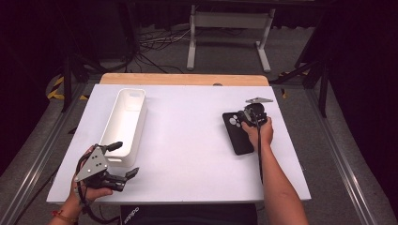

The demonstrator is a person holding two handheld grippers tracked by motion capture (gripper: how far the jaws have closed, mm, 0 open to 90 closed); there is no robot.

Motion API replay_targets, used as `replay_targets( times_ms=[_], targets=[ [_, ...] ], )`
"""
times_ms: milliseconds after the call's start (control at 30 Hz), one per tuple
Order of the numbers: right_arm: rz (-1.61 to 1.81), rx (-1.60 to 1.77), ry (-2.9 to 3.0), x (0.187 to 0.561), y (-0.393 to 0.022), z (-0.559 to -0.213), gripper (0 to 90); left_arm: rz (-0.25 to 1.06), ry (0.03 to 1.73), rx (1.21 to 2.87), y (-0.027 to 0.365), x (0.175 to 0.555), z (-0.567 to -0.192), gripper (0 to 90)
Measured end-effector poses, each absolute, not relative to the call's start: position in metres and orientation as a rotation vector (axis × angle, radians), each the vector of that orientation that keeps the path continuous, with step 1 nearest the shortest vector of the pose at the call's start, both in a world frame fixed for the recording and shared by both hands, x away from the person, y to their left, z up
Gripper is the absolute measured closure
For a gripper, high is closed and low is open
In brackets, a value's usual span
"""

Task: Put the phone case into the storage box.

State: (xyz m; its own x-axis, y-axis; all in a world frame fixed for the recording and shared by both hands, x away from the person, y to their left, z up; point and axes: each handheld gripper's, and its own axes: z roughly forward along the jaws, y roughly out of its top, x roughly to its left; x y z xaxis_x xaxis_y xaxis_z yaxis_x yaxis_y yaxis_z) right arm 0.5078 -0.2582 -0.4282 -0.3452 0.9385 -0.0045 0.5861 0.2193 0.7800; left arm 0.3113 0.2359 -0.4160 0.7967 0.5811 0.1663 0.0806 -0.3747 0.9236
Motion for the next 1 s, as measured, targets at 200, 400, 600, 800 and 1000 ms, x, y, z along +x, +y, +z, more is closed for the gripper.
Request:
replay_targets(
  times_ms=[200, 400, 600, 800, 1000],
  targets=[
    [1.019, 1.364, 1.945, 0.497, -0.258, -0.416, 89.9, 0.557, 0.535, 1.873, 0.234, 0.312, -0.413, 6.2],
    [1.07, 1.296, 1.876, 0.481, -0.252, -0.402, 90.0, 0.553, 0.561, 1.849, 0.228, 0.313, -0.405, 8.9],
    [1.1, 1.236, 1.83, 0.467, -0.245, -0.39, 90.0, 0.54, 0.555, 1.838, 0.214, 0.317, -0.392, 10.4],
    [1.128, 1.168, 1.8, 0.451, -0.23, -0.381, 90.0, 0.497, 0.55, 1.828, 0.188, 0.325, -0.38, 13.5],
    [1.159, 1.117, 1.8, 0.44, -0.212, -0.374, 90.0, 0.47, 0.479, 1.858, 0.15, 0.335, -0.374, 14.9]
  ],
)
